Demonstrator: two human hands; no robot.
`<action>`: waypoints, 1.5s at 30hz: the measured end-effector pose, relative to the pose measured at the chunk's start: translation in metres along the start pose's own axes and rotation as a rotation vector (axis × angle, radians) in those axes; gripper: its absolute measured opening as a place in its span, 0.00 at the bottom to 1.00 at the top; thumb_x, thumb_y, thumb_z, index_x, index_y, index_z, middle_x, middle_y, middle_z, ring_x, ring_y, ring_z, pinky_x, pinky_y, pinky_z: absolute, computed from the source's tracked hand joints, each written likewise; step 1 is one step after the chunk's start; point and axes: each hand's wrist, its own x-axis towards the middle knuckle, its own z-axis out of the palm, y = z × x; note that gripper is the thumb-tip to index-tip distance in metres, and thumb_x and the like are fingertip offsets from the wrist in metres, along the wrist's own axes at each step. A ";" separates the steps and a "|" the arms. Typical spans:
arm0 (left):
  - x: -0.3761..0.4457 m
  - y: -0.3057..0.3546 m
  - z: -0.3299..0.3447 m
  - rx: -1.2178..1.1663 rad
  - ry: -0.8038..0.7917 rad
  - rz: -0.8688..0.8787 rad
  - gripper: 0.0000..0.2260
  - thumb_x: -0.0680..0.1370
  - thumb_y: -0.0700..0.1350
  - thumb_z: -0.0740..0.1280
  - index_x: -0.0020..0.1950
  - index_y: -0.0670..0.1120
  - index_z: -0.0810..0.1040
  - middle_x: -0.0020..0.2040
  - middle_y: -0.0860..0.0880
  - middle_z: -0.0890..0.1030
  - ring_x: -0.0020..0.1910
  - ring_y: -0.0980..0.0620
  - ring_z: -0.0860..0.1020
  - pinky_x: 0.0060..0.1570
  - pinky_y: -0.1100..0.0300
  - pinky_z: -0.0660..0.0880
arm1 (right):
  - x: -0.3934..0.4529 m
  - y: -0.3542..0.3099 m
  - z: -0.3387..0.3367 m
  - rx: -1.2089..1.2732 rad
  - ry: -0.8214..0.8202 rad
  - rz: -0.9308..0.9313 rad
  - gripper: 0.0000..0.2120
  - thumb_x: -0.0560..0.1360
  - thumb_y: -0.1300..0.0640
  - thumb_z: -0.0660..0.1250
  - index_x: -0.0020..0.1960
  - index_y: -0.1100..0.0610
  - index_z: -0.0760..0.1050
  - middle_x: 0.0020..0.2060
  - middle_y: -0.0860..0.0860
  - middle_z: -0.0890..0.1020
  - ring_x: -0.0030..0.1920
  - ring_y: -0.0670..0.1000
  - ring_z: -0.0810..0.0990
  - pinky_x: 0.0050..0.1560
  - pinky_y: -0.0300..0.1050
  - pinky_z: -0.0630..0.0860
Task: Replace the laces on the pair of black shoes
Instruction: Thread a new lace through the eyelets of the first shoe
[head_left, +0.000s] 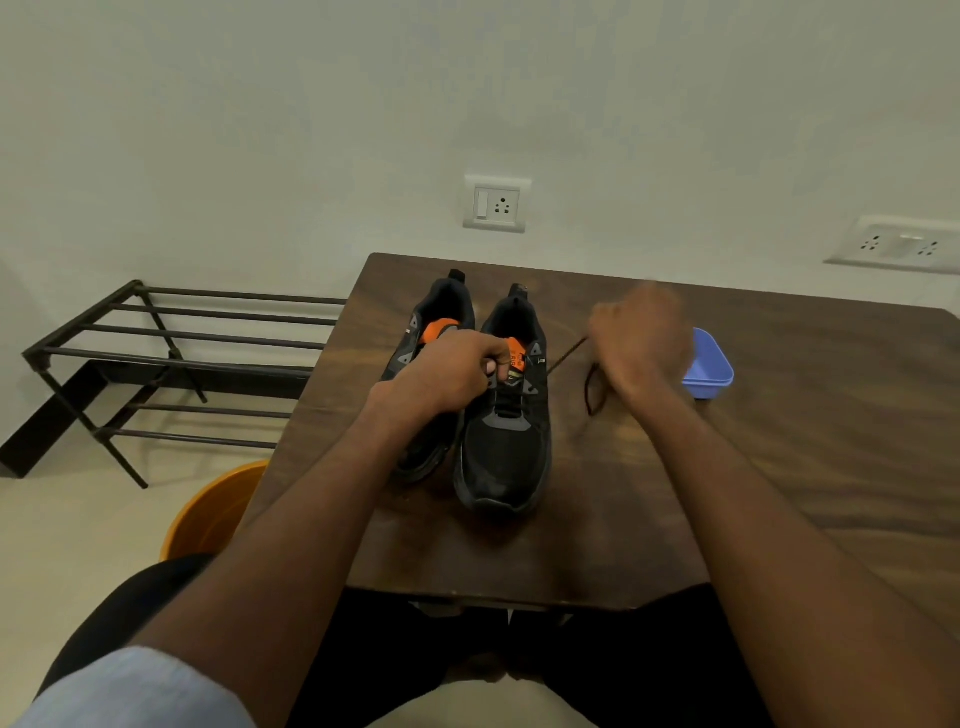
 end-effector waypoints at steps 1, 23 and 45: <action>0.000 0.001 0.000 0.000 0.006 0.003 0.12 0.81 0.33 0.61 0.48 0.47 0.80 0.42 0.54 0.76 0.42 0.57 0.72 0.39 0.64 0.65 | 0.004 0.004 -0.004 -0.004 0.100 -0.026 0.05 0.76 0.59 0.62 0.44 0.60 0.74 0.44 0.54 0.78 0.47 0.60 0.78 0.46 0.53 0.73; -0.004 -0.002 -0.008 0.018 -0.071 0.064 0.14 0.81 0.38 0.68 0.63 0.52 0.79 0.39 0.54 0.76 0.38 0.58 0.74 0.53 0.55 0.76 | -0.001 0.005 0.025 0.010 -0.774 -0.256 0.13 0.78 0.68 0.66 0.45 0.52 0.83 0.52 0.51 0.83 0.48 0.53 0.85 0.51 0.51 0.84; -0.028 0.038 -0.023 -1.033 -0.137 -0.102 0.20 0.86 0.56 0.58 0.63 0.40 0.77 0.43 0.42 0.84 0.45 0.43 0.84 0.52 0.52 0.79 | -0.010 -0.024 -0.023 1.420 -0.725 0.339 0.10 0.78 0.68 0.70 0.58 0.62 0.79 0.44 0.57 0.87 0.46 0.53 0.88 0.45 0.42 0.85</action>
